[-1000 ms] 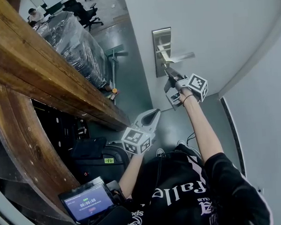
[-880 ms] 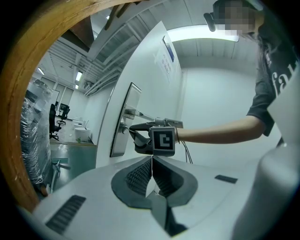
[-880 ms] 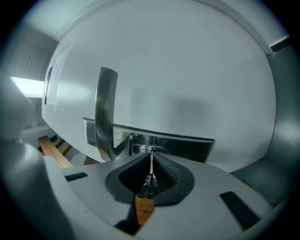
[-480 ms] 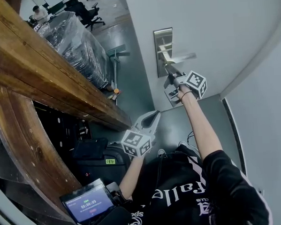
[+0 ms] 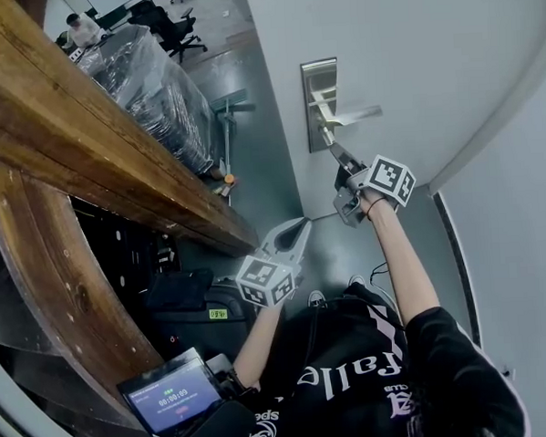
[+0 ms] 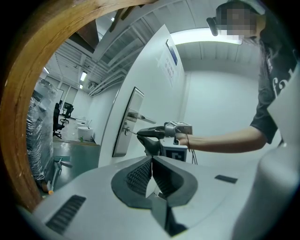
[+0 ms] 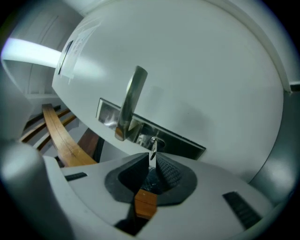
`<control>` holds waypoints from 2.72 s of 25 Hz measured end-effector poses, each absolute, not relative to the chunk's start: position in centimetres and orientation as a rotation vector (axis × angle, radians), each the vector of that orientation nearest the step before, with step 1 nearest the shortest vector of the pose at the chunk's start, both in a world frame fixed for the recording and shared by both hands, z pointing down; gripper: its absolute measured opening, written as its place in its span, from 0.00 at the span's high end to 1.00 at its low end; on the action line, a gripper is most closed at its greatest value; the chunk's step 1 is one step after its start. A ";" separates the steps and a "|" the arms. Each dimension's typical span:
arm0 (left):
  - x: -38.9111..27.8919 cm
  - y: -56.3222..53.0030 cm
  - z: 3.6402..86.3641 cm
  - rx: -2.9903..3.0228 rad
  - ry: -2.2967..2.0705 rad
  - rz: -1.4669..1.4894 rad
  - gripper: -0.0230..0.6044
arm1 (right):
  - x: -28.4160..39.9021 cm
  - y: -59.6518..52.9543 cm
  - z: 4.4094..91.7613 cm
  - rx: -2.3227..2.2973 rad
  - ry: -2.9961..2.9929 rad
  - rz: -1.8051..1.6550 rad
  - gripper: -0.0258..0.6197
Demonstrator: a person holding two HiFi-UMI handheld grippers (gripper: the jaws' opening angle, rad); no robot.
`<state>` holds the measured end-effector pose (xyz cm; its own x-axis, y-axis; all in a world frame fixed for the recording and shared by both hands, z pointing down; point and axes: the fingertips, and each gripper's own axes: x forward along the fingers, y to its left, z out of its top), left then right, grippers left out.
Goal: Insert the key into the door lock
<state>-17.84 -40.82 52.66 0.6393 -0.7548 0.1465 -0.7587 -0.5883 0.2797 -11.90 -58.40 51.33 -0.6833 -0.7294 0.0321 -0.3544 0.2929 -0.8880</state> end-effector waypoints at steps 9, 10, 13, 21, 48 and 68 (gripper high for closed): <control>-15.4 -38.9 51.4 2.524 -1.151 -0.042 0.95 | -10.0 -48.3 51.8 -1.119 2.536 -1.146 0.90; -15.1 -38.4 51.3 2.520 -1.148 -0.039 0.95 | -9.8 -47.1 51.7 -1.120 2.559 -1.128 0.90; -13.9 -36.9 51.2 2.520 -1.141 0.002 0.95 | -9.1 -43.5 51.1 -1.084 2.625 -1.088 0.90; -8.9 -31.9 49.4 2.520 -1.263 0.059 0.95 | -4.3 -33.2 51.5 -0.950 2.804 -1.027 0.90; 0.8 -7.4 50.0 2.397 -1.429 0.087 0.95 | 4.2 -6.8 53.6 -0.758 2.971 -1.087 0.90; -3.9 13.4 51.7 2.428 -1.277 0.062 0.95 | -1.2 14.8 53.5 -0.919 2.939 -1.072 0.90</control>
